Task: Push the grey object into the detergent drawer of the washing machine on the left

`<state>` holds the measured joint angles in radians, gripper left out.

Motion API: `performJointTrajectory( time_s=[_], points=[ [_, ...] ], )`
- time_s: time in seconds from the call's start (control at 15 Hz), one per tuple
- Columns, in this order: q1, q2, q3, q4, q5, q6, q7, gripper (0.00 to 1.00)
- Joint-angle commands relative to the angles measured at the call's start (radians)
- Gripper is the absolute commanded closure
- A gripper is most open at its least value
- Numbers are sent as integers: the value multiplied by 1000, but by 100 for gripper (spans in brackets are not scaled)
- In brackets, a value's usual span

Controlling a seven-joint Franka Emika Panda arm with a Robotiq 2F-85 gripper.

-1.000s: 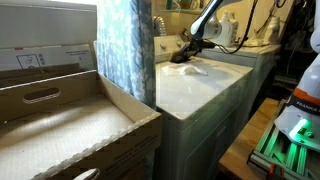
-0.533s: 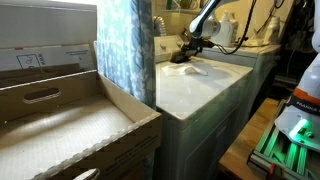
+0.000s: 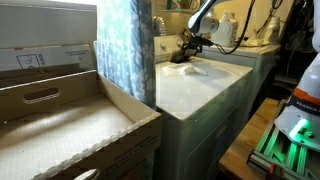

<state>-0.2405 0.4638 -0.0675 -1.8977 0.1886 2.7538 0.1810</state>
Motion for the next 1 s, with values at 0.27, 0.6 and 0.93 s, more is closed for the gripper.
performJointTrajectory(
  time_s=[0.27, 0.6, 0.93],
  points=[
    [-6, -4, 20, 30, -39, -41, -245, 0],
    [-24, -44, 59, -20, -27, -47, -409, 0],
    [-3, -27, 31, -7, -24, -61, -317, 0]
  ],
)
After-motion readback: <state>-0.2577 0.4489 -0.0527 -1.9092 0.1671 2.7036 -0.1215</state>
